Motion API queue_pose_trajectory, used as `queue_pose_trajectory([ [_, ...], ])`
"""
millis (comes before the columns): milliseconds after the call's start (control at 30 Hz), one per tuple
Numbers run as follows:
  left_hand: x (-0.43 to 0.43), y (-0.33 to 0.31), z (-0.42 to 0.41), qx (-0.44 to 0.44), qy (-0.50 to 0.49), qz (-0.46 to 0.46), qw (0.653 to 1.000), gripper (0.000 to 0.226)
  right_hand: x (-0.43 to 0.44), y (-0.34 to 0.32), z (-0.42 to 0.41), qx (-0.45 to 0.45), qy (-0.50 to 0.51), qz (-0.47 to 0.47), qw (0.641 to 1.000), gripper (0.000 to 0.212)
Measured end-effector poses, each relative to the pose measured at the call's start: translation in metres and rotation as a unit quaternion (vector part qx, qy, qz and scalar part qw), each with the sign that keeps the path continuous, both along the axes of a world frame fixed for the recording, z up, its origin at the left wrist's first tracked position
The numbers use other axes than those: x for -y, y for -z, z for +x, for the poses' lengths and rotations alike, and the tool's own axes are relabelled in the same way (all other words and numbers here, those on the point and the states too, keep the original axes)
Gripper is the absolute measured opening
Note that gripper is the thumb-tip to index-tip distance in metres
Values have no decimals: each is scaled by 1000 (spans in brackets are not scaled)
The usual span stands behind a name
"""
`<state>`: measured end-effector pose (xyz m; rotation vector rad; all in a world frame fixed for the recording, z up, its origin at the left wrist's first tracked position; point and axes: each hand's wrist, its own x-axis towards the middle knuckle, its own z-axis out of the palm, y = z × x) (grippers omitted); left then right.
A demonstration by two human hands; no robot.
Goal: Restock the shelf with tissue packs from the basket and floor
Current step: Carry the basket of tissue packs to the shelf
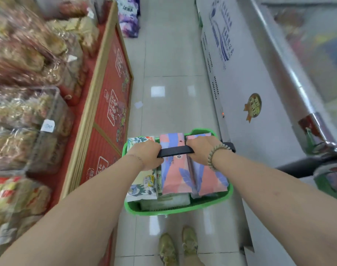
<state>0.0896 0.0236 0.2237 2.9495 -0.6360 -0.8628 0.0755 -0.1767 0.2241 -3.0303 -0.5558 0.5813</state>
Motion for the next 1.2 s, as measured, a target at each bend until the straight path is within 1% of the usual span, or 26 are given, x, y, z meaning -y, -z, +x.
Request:
queue_pose_trajectory([
  [67, -4, -20, 17, 21, 9, -2, 1000, 19, -3, -18, 15, 28, -2, 9, 1000, 13],
  [167, -4, -46, 44, 51, 21, 3, 998, 19, -1, -40, 41, 48, 2, 11, 999, 19],
  [233, -1, -65, 66, 66, 27, 5, 997, 19, 2, -56, 62, 55, 6, 8, 998, 21],
  [333, 4, -87, 97, 84, 30, 19, 996, 18, 5, -77, 94, 52, 12, 10, 999, 15],
  [400, 7, -100, 124, 90, 15, 22, 996, 18, 7, -91, 125, 58, -1, 4, 998, 11],
  [600, 17, -135, 214, 81, -1, 27, 996, 21, 17, -123, 224, 62, -26, 10, 998, 19],
  [900, 26, -170, 348, 105, -15, 19, 994, 19, 30, -160, 365, 98, -59, -2, 993, 15],
  [1067, 23, -175, 440, 124, -14, 11, 992, 21, 28, -166, 459, 113, -50, -4, 992, 13],
  [1200, 18, -171, 520, 125, -7, -8, 992, 20, 21, -170, 533, 108, -22, -20, 994, 20],
])
